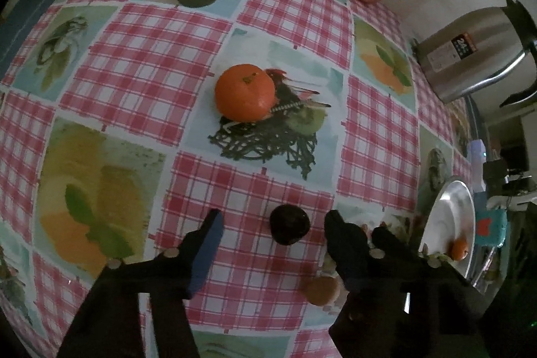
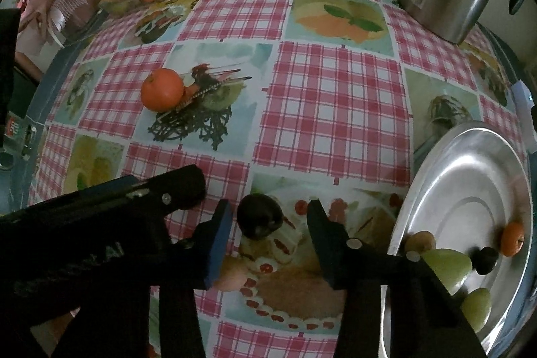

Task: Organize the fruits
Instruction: 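Grasp a dark plum with the right tool while the left tool grasps another dark plum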

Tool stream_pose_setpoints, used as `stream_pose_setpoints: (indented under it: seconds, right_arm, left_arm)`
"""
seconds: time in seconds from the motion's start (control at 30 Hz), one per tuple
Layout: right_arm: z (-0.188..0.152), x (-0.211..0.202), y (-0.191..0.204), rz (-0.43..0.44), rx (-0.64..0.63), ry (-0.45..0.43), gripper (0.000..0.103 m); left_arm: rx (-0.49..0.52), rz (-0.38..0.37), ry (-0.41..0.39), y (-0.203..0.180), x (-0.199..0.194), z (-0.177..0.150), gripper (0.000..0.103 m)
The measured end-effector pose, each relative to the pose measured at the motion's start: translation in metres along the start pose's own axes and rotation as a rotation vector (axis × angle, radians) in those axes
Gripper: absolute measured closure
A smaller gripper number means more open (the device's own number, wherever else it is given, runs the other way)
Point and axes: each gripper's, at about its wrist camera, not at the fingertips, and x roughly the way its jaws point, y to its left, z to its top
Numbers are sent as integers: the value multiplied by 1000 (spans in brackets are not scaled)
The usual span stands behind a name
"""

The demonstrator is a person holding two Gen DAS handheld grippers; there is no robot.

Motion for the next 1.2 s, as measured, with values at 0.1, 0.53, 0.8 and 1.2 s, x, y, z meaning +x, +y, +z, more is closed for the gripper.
stream_pose_setpoints:
  seconds: [0.1, 0.53, 0.8, 1.2]
  right_arm:
    - [0, -1, 0, 7, 5, -3, 63]
    - [0, 0, 2, 35, -2, -3, 73]
    - [0, -1, 0, 40, 8, -2, 74]
    - [-3, -4, -4, 50, 29, -7, 74]
  left_arm:
    - [-6, -22, 7, -2, 1, 1, 52]
    - [13, -60, 6, -12, 1, 3, 77]
    - [3, -50, 4, -7, 0, 4, 87]
    - [-38, -66, 28, 4, 2, 3, 84]
